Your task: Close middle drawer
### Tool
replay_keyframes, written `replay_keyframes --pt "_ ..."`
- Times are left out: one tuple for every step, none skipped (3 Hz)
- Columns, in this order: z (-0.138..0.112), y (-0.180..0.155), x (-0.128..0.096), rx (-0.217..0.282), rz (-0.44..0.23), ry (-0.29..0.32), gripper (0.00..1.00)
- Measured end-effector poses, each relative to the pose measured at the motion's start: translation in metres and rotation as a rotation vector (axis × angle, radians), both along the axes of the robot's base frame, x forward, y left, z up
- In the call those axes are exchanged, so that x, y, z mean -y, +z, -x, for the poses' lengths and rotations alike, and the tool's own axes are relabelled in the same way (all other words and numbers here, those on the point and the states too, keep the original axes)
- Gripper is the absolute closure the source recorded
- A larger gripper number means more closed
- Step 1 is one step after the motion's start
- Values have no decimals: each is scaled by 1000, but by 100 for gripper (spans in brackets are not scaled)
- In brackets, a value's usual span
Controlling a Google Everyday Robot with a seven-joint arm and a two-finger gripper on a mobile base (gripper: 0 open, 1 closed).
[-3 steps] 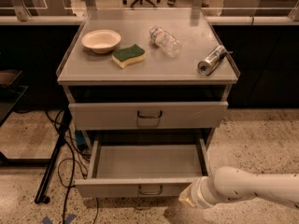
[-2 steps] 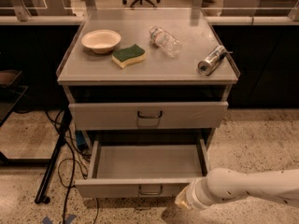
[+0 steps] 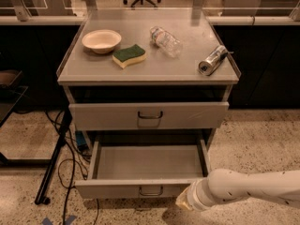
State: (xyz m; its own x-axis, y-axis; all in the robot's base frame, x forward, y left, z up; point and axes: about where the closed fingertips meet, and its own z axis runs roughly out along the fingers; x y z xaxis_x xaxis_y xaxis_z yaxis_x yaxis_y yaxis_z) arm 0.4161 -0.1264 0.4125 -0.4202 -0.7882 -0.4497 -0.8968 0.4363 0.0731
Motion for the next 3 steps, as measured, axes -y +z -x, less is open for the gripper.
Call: replay_keyframes --pt "0 0 0 0 0 0 19" --pt "0 0 0 0 0 0 0" --pt "-8 -4 -2 -7 -36 10 0"
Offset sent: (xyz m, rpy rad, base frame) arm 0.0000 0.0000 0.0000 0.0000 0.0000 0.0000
